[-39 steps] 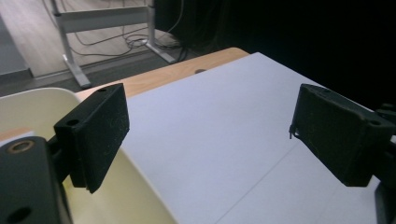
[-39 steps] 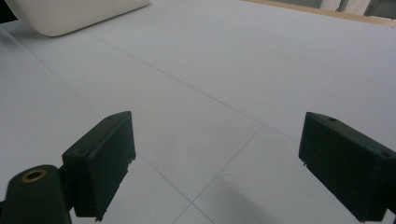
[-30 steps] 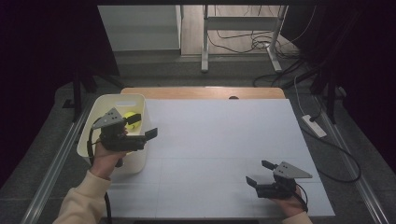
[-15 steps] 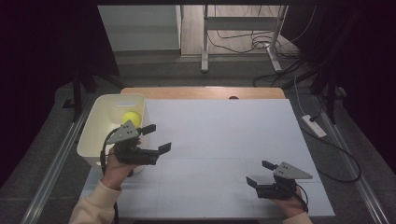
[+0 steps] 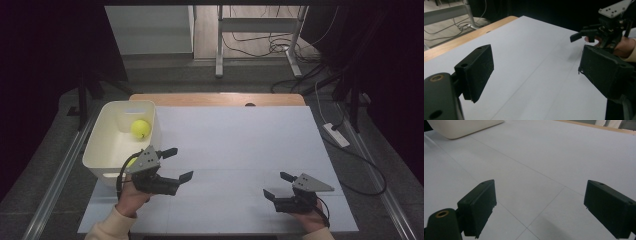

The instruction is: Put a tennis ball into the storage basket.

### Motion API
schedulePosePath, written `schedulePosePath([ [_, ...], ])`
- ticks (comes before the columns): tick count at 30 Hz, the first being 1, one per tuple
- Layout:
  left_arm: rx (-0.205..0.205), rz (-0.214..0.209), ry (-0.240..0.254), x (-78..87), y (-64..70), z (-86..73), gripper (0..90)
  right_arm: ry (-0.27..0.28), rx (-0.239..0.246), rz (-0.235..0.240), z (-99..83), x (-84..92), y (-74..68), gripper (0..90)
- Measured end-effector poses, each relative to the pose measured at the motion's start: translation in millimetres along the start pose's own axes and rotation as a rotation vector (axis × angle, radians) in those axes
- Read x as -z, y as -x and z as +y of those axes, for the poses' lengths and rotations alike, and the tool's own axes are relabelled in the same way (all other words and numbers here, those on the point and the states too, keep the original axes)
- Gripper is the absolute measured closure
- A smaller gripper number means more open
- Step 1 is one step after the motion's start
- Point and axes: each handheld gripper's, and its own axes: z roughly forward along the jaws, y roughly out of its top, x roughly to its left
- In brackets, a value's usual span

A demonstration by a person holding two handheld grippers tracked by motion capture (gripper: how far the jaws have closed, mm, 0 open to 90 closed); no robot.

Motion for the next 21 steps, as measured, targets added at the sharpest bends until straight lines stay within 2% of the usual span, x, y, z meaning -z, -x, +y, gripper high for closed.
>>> schedulePosePath([
  [9,0.015,-0.015,-0.03,-1.8,12.1,-24.7,13.1,0.001,-0.004,0.0,-0.4,0.6,0.6,11.0],
  [13,0.03,0.003,-0.047,-3.9,13.7,-40.9,13.2,0.001,-0.002,-0.001,-0.1,0.2,0.6,11.0],
  [14,0.03,0.003,-0.047,-3.9,13.7,-40.9,13.2,0.0,-0.002,-0.001,-0.2,0.0,0.8,11.0],
  [15,0.039,0.006,-0.055,-4.8,14.0,-49.0,13.2,-0.001,-0.002,-0.001,-0.3,-0.1,0.9,11.0],
  [16,0.039,0.006,-0.055,-4.8,14.0,-49.0,13.2,-0.001,-0.003,0.001,-0.4,-0.3,0.9,11.0],
  [21,0.057,0.003,-0.084,-4.9,14.3,-72.3,13.1,-0.006,-0.003,-0.002,-0.9,0.0,0.8,11.0],
])
